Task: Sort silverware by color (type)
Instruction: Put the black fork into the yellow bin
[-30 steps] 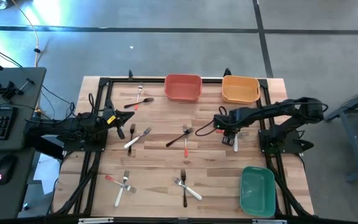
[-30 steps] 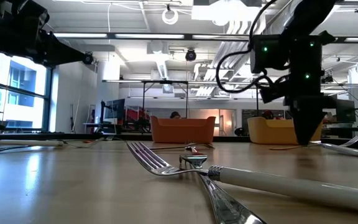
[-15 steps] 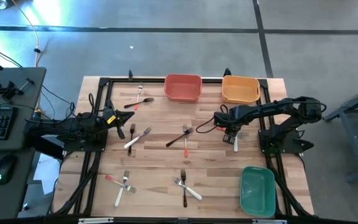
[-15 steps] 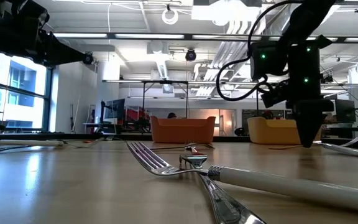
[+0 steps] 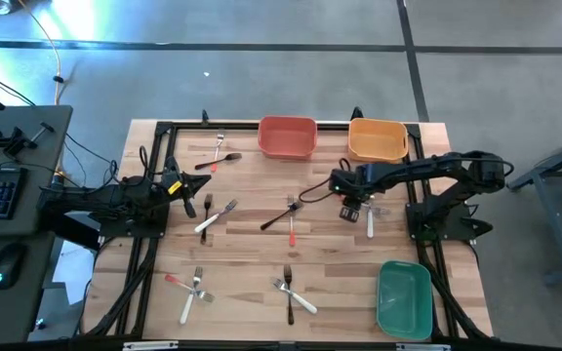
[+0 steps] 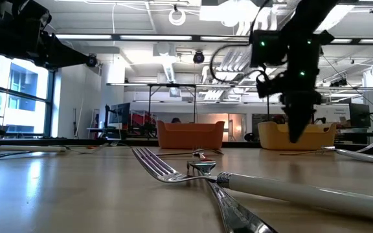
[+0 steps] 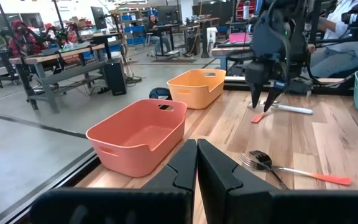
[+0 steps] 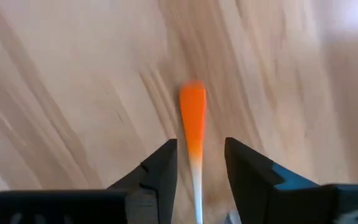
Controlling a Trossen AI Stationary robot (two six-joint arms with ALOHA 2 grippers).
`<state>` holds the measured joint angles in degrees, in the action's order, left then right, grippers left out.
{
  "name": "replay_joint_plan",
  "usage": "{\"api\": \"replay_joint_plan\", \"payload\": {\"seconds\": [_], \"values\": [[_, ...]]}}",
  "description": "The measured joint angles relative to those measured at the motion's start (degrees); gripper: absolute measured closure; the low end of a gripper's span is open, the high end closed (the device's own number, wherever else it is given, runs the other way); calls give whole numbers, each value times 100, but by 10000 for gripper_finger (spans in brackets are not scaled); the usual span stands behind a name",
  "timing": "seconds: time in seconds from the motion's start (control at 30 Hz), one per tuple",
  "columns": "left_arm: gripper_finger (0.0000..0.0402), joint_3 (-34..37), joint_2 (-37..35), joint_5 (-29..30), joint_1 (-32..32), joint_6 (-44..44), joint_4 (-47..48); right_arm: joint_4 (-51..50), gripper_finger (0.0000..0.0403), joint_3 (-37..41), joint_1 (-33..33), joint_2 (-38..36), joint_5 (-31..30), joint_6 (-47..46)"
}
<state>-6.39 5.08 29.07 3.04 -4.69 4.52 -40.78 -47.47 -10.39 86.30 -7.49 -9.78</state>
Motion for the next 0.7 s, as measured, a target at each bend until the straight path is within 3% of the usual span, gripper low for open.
{"api": "replay_joint_plan", "payload": {"seconds": [0.27,0.4,0.53,0.7], "values": [[397,0,0,1,0,0,38,2521,272,-47,289,0,963,1034],[397,-1,0,1,1,7,38,3315,272,-47,531,37,1025,1420],[397,2,0,2,0,0,9,3720,272,-96,652,269,1049,1475],[397,2,0,5,0,-4,-136,3379,272,-769,683,946,1116,1488]]}}
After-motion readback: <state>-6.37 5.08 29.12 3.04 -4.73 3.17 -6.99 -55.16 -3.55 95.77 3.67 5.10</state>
